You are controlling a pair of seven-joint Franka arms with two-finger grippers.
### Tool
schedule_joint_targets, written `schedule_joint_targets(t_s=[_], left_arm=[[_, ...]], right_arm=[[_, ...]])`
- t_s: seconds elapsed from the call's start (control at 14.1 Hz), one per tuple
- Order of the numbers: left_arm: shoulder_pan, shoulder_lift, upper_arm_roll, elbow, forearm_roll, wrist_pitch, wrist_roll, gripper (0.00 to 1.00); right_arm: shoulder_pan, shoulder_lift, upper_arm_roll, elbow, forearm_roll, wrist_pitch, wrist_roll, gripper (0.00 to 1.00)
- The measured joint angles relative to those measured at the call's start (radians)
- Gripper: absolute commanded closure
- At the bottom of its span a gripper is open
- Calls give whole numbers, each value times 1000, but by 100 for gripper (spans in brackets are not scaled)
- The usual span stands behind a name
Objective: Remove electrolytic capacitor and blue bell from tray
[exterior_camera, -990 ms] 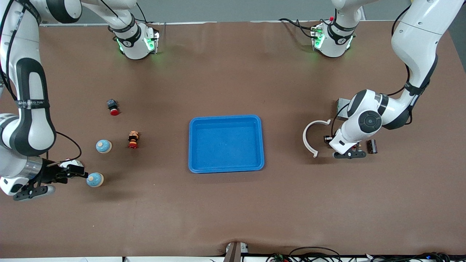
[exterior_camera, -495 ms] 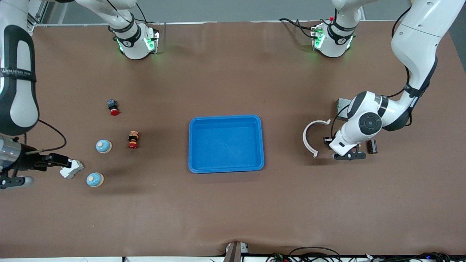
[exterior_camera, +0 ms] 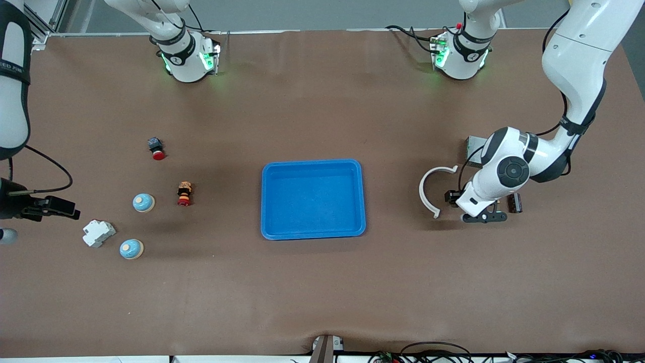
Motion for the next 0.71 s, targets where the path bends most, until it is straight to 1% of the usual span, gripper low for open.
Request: schedule_joint_targets(t_s=[0.21,0.35,0.57,0.71], left_arm=[[12,-28,0,-1,4,-11,9,0],[49,-64,-1,-5,7,-34,87,0],[145,-127,-7,-20,4,-66,249,0],[240,-165,-49,-25,-40,-109,377,0]], right_arm=[[21,-58,5,0,0,-42,36,0],[44,-99,7,0,-1,-59,56,0],[61,-147,8,-13,-1,-88,63,0],[72,-170,8,-38,-4,-88,64,0]])
